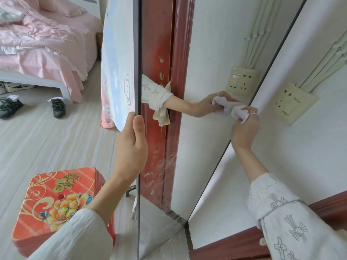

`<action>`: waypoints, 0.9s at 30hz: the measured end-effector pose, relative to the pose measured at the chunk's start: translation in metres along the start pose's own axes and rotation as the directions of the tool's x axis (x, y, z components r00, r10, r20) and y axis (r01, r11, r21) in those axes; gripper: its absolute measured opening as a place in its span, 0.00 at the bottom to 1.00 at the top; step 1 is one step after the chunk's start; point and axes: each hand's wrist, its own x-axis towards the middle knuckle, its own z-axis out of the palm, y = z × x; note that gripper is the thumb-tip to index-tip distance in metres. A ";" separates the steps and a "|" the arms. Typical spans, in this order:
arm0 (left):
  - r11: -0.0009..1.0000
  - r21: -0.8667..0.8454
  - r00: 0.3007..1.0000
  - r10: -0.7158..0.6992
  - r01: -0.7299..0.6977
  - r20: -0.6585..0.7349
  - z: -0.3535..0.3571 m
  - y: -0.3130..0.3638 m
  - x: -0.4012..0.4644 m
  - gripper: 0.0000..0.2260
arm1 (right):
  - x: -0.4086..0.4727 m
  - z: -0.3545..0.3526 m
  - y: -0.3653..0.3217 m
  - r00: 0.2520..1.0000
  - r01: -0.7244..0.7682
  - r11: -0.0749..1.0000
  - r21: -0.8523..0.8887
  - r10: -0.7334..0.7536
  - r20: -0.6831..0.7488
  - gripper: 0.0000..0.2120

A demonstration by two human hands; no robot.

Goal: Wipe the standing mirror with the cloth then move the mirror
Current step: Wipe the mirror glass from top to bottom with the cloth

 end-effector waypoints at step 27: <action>1.000 -0.021 1.000 0.007 -0.007 0.029 -0.002 0.001 -0.001 0.14 | -0.036 -0.002 -0.005 0.991 0.084 0.992 0.099 -0.094 0.100 0.15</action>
